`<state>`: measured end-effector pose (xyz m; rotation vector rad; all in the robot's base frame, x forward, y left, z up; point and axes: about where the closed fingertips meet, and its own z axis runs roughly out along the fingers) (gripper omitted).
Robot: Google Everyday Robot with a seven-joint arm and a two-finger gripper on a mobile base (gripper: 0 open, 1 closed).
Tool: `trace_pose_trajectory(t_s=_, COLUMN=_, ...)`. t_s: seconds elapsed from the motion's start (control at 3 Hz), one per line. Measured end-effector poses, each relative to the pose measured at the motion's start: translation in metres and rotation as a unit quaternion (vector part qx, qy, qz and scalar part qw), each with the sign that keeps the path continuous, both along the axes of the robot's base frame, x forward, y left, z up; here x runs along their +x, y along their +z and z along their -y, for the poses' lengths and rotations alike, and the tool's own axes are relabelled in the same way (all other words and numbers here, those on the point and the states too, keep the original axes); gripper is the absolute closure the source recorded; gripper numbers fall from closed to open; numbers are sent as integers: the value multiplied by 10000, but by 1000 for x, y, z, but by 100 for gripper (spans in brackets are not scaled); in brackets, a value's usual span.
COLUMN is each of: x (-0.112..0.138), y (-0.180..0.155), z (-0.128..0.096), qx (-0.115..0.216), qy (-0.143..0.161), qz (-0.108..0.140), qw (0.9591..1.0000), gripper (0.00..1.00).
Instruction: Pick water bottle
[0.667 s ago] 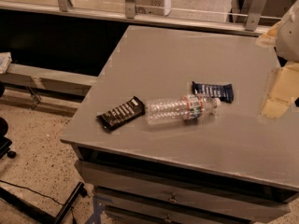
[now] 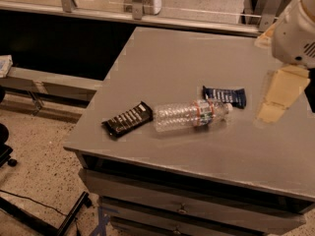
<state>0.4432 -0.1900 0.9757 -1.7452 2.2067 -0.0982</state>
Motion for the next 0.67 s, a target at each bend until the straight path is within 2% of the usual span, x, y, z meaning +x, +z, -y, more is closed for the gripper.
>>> trace_pose_trajectory(t_s=0.67, x=23, y=-18, z=-53, qx=-31, qy=334, qz=-120, qw=9994, gripper=0)
